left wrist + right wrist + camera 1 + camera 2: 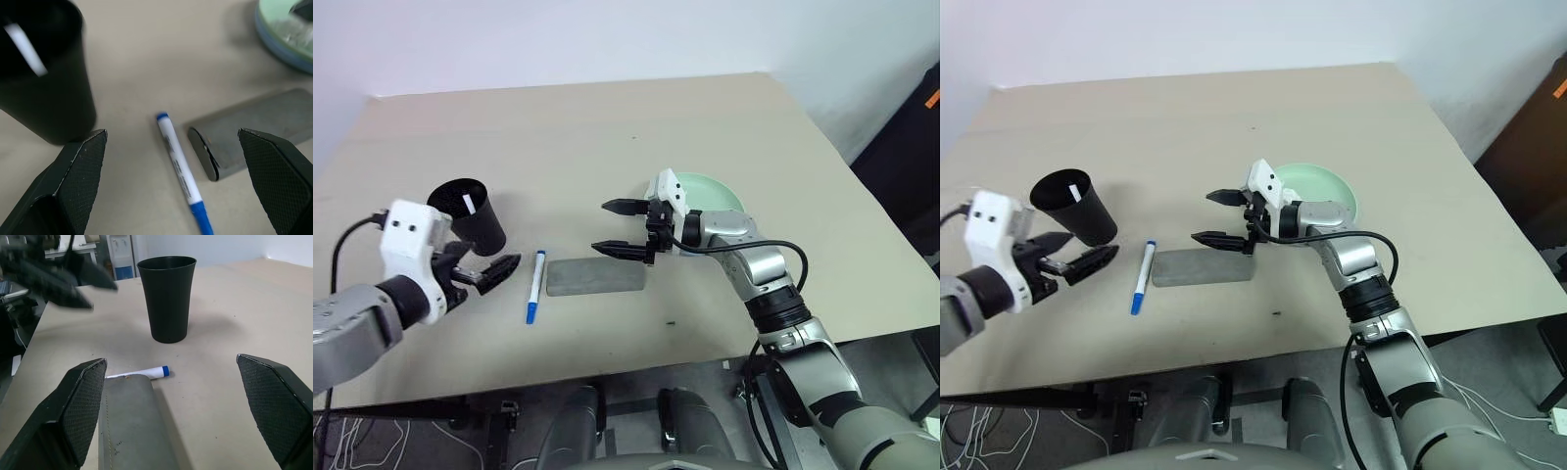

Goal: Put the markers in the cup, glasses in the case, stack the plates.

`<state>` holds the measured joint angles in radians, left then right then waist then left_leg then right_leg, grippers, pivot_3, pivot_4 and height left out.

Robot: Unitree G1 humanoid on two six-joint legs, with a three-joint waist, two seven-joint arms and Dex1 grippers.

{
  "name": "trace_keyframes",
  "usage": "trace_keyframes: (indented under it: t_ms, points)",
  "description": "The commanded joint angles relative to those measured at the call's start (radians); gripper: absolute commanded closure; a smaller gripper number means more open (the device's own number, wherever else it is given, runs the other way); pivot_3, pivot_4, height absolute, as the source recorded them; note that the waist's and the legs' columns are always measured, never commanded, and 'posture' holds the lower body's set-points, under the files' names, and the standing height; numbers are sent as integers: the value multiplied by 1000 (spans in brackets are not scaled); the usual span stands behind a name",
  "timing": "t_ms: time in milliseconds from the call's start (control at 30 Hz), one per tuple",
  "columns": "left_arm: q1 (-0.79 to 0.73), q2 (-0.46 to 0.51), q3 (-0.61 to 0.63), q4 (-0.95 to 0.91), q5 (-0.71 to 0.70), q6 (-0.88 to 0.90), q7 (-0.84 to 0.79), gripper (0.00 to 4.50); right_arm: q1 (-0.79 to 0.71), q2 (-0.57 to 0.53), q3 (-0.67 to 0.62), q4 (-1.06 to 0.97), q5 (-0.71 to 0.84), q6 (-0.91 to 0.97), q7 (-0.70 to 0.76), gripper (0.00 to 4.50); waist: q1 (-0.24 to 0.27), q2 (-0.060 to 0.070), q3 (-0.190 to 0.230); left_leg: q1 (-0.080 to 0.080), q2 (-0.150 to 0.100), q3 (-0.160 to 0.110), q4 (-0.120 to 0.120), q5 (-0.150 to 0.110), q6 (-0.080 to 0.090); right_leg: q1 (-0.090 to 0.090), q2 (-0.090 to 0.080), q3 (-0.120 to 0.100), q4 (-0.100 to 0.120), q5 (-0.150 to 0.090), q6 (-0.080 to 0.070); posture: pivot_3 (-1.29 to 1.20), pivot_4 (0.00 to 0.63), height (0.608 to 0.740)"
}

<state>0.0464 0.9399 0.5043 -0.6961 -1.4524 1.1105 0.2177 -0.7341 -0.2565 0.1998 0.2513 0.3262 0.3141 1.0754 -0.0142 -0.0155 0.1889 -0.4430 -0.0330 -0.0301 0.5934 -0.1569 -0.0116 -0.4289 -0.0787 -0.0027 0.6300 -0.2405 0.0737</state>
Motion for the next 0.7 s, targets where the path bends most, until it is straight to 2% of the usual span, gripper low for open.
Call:
trace_keyframes:
  t_ms: [33, 233, 400, 700]
  points:
    - [-18, -20, -93, -8, -12, -21, 91, 20, -18, -6, -16, -17, -1, -19, 3, 0, 0, 0, 0, 0, 0, 0, 0, 0, 0, 0, 0, 0, 0, 0, 0, 0, 150, 735]
    - [-94, -37, -231, 81, 40, 8, 210, 20, -14, -9, -19, -21, -7, -19, -7, 0, 1, 0, 0, 0, 0, 0, -1, 0, 0, 0, 0, 0, 0, 0, 0, 0, 150, 735]
    - [-157, -45, -300, 132, 74, 39, 250, 20, -5, -10, -20, -27, -7, -20, -18, 0, 1, 0, 0, 0, 0, 0, 0, 0, 0, 0, 0, 0, 0, 0, 0, 0, 150, 735]
    - [-209, -94, -363, 212, 143, 99, 208, 20, 15, -10, -23, -39, -12, -28, -50, 0, 1, 0, 0, 0, 0, 0, 0, 0, 0, 0, 1, 0, 0, 0, 0, 0, 150, 735]
